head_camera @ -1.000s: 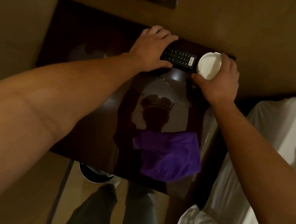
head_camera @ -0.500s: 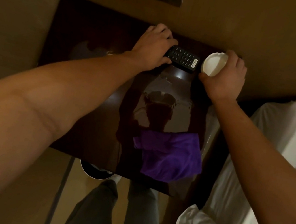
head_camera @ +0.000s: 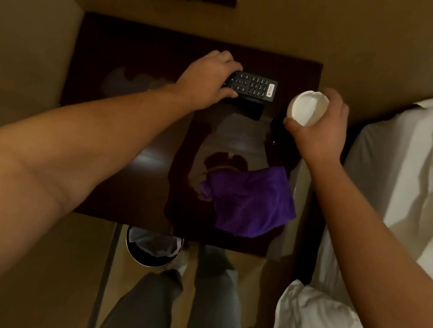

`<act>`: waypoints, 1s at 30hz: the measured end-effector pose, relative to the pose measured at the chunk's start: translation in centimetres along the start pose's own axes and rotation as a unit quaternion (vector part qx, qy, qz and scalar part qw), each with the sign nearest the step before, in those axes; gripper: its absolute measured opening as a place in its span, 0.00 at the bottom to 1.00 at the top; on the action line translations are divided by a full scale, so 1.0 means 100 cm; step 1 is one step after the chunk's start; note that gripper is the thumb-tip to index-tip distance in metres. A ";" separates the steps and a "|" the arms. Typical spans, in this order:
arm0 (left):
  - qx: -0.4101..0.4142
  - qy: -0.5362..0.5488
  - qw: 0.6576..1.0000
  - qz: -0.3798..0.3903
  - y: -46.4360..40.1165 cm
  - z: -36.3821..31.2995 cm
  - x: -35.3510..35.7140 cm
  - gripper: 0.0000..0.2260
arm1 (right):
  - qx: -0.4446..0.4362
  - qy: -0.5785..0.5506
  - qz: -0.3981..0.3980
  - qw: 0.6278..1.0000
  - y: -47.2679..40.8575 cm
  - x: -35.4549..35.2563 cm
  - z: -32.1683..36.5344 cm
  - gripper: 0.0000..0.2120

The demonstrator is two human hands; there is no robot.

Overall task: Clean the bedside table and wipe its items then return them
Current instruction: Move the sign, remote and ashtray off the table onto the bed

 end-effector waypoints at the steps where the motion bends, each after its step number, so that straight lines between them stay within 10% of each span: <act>1: -0.010 0.002 1.000 0.003 0.001 0.000 0.000 0.26 | 0.000 -0.001 0.001 1.000 0.001 0.001 -0.001 0.42; 30: 0.196 0.005 0.977 0.084 0.216 -0.220 0.077 0.25 | 0.178 -0.020 -0.128 0.976 0.367 -0.097 -0.114 0.39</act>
Point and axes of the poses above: each hand's wrist, its own y-axis away from the middle knuckle, its own x-axis out of the palm, z = x × y, the point moved 10 cm from there along -y, towards the middle knuckle, and after that the axes turned 2 degrees about z, right-handed, at the moved point
